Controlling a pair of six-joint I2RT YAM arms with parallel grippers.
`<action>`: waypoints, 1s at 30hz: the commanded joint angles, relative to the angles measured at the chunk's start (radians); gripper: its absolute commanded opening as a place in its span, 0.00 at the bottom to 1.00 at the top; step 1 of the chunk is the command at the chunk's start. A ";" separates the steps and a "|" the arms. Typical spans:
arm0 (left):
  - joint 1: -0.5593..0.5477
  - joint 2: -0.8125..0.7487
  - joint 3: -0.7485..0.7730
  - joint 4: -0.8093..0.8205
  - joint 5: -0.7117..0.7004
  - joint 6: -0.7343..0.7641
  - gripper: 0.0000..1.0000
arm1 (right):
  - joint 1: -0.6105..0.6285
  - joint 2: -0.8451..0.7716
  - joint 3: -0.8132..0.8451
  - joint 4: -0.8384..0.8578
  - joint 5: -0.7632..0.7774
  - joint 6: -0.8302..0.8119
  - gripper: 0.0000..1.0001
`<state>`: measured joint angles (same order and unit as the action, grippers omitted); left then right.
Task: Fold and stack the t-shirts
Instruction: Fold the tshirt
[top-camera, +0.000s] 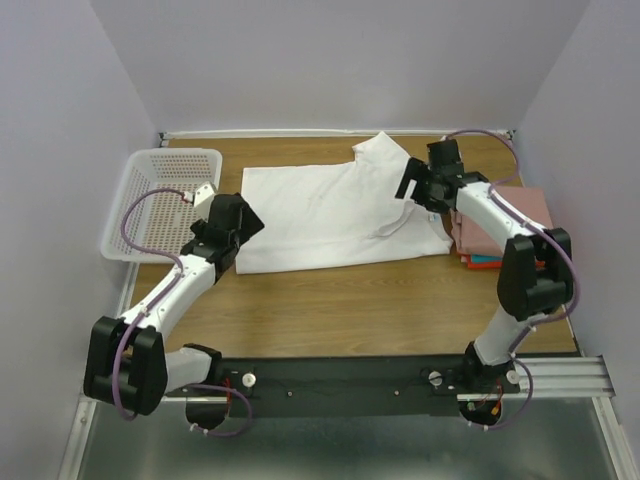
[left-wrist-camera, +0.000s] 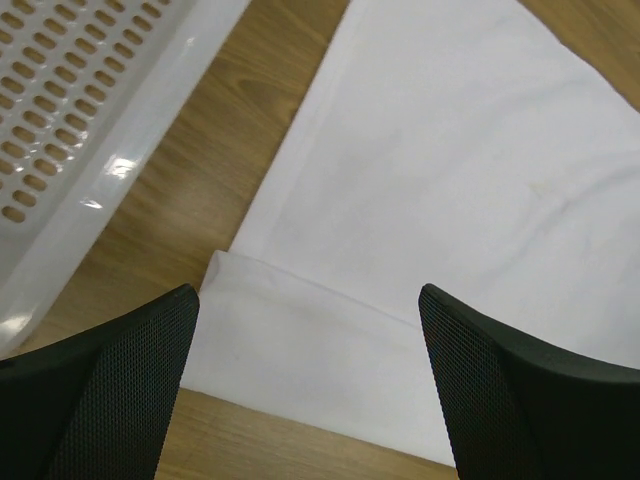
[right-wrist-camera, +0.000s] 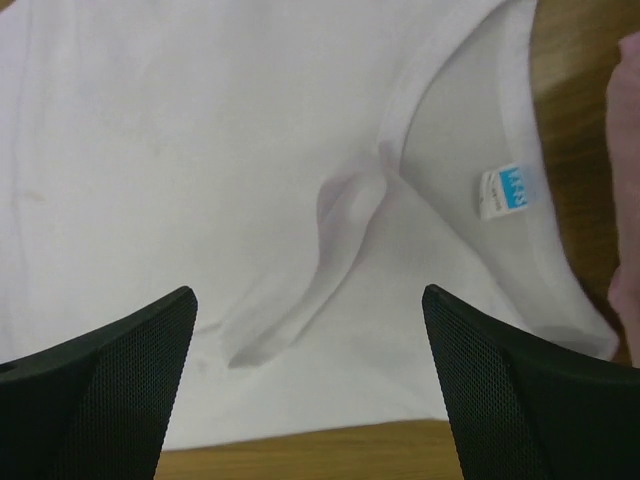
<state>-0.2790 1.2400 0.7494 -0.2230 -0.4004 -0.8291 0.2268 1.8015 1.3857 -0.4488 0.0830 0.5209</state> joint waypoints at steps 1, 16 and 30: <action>-0.029 -0.063 -0.051 0.083 0.161 0.079 0.98 | -0.003 -0.125 -0.161 0.031 -0.179 -0.001 1.00; -0.075 -0.119 -0.113 0.142 0.216 0.119 0.98 | 0.072 -0.001 -0.252 0.199 -0.305 0.014 1.00; -0.075 -0.108 -0.127 0.126 0.207 0.124 0.98 | 0.095 0.235 0.059 0.223 -0.301 0.044 1.00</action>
<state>-0.3511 1.1328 0.6308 -0.1005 -0.1974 -0.7216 0.3153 1.9781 1.3640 -0.2497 -0.2127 0.5468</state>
